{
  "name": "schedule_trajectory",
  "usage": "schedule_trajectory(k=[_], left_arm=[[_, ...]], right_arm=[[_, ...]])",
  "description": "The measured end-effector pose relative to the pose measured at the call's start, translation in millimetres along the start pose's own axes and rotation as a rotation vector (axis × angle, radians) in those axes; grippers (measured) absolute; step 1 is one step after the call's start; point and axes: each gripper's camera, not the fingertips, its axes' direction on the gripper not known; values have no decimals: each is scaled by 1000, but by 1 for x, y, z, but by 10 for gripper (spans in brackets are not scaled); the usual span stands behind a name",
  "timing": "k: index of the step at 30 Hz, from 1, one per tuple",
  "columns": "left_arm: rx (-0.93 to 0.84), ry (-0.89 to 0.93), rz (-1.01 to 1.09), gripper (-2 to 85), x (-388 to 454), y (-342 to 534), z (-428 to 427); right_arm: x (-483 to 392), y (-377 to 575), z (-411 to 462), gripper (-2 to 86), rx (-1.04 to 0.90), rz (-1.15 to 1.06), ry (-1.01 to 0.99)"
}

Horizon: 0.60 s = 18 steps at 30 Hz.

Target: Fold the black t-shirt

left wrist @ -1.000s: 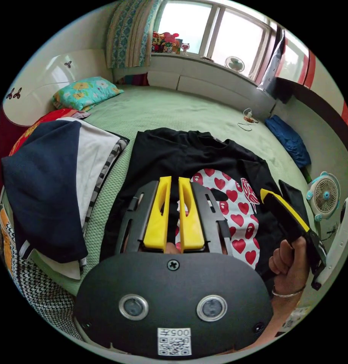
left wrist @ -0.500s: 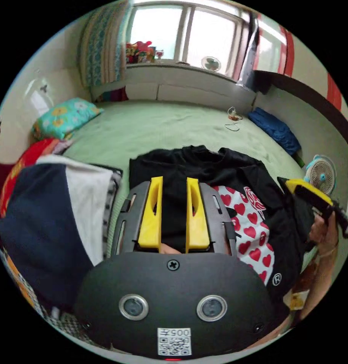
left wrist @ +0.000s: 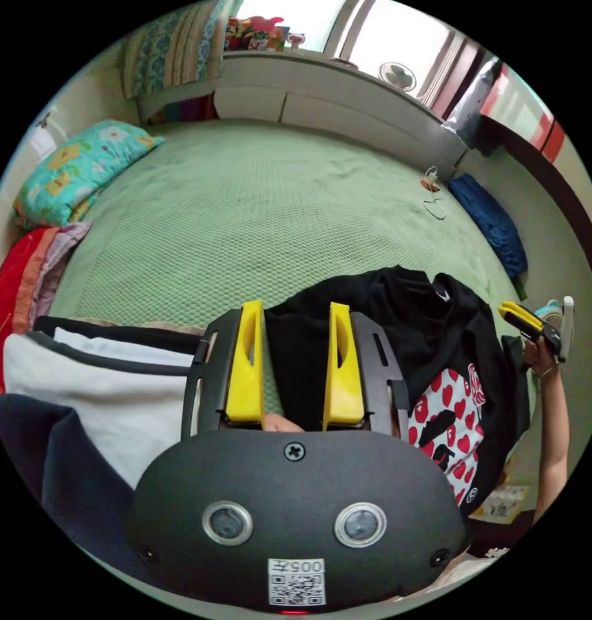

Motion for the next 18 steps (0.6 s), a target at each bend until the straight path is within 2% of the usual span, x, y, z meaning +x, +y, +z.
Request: schedule_trajectory(k=[3, 9, 15, 18], left_arm=[[-30, 41, 51, 147, 2, -4, 14], [-55, -68, 132, 142, 15, -4, 24], [-66, -70, 87, 65, 24, -4, 13], [-7, -122, 98, 43, 35, -2, -16]], right_arm=[[7, -21, 21, 89, -66, 21, -32], [11, -26, 50, 69, -132, 74, -42], [-4, -28, 47, 0, -154, 26, 36], [-12, -32, 26, -10, -145, 14, 87]])
